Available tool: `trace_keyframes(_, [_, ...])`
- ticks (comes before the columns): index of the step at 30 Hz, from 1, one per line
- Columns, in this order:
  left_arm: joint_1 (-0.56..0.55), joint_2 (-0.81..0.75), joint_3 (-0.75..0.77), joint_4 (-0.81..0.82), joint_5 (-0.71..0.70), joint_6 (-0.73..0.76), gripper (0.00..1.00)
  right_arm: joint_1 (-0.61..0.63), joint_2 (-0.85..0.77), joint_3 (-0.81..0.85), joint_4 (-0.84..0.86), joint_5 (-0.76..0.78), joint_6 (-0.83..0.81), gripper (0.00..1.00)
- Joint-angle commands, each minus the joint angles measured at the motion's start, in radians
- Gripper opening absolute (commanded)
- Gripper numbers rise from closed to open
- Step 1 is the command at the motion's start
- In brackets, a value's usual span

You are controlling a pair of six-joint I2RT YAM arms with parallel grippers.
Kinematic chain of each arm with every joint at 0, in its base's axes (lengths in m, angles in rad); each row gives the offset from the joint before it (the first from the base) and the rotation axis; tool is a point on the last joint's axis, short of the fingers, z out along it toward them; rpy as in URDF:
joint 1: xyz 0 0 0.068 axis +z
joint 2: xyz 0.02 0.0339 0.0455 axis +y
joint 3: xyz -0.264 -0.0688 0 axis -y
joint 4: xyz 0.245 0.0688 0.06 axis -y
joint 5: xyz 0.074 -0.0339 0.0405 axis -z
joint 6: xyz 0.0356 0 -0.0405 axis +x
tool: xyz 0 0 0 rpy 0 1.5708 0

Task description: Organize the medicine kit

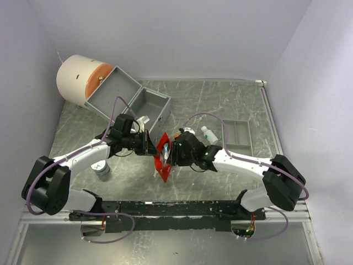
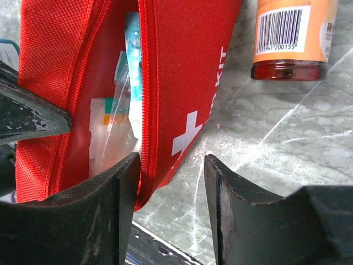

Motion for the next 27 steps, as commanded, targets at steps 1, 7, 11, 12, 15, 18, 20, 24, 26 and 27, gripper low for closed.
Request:
trace_keyframes(1, [-0.001,-0.008,0.037,-0.021,0.007,0.037,0.07,0.004,-0.033,0.043,-0.012,0.031,-0.018,0.52])
trace_keyframes(7, [-0.003,0.018,0.077,-0.053,0.062,0.122,0.07,-0.076,-0.117,0.093,-0.015,-0.056,-0.325,0.56])
trace_keyframes(11, [-0.011,0.029,0.123,-0.107,0.092,0.219,0.07,-0.165,-0.106,0.131,-0.011,-0.257,-0.666,0.52])
trace_keyframes(12, [-0.014,0.033,0.137,-0.126,0.097,0.243,0.07,-0.178,-0.106,0.143,-0.005,-0.294,-0.728,0.51])
trace_keyframes(15, [-0.018,0.045,0.173,-0.171,0.113,0.310,0.07,-0.218,-0.112,0.187,0.021,-0.411,-0.893,0.51])
trace_keyframes(18, [-0.023,0.060,0.215,-0.213,0.147,0.377,0.07,-0.309,-0.113,0.213,0.056,-0.561,-0.989,0.52])
trace_keyframes(20, [-0.024,0.069,0.250,-0.262,0.164,0.429,0.07,-0.397,-0.089,0.274,0.040,-0.682,-0.992,0.53])
trace_keyframes(24, [-0.026,0.077,0.308,-0.325,0.196,0.514,0.07,-0.470,-0.012,0.390,-0.091,-0.823,-1.088,0.55])
trace_keyframes(26, [-0.027,0.074,0.328,-0.346,0.220,0.557,0.07,-0.473,0.006,0.412,-0.127,-0.879,-1.130,0.56])
trace_keyframes(27, [-0.027,0.071,0.337,-0.354,0.235,0.576,0.07,-0.474,0.010,0.416,-0.136,-0.905,-1.146,0.57])
